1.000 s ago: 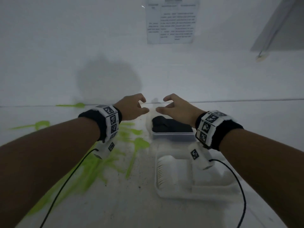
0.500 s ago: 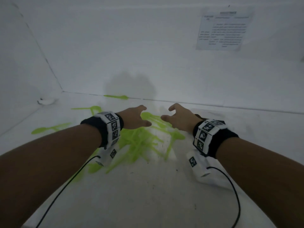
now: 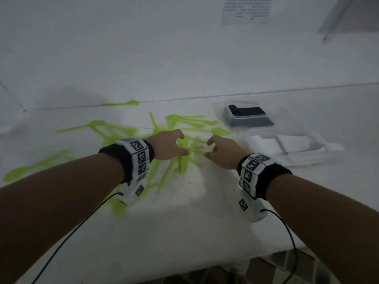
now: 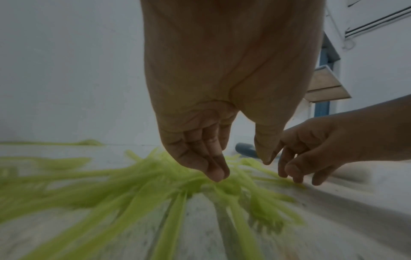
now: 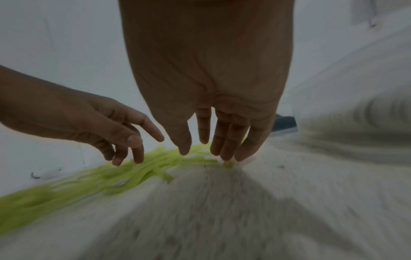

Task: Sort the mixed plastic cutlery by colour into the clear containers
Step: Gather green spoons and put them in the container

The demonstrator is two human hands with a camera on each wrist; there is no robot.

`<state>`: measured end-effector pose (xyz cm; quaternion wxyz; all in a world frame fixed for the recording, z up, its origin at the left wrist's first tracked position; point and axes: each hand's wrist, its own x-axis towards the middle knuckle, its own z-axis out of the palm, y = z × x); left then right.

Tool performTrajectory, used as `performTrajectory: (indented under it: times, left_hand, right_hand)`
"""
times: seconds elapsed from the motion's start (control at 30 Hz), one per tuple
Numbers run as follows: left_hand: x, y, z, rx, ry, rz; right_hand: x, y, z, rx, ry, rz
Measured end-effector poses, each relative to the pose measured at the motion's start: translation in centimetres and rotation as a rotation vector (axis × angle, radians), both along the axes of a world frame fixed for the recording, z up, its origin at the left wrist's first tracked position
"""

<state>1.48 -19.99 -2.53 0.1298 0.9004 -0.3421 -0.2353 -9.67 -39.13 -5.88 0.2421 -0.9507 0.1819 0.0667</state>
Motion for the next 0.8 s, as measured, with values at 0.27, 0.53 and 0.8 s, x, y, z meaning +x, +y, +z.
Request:
performTrajectory:
  times: [0.27,0.53,0.8]
  left_hand:
    - [-1.2,0.0,-2.4,-0.069,-0.105,0.004]
    - [-0.8,0.0,-2.2,-0.301,0.133,0.241]
    - [-0.9,6.7,-1.1,-0.335,0.212,0.31]
  right_hand:
    - [-1.5,2.8,-1.8,-0.168,-0.008,0.033]
    - [0.2,2.5,-1.2,-0.265,0.043,0.018]
    - [1.8,5.3,-0.5,-0.251,-0.247,0.012]
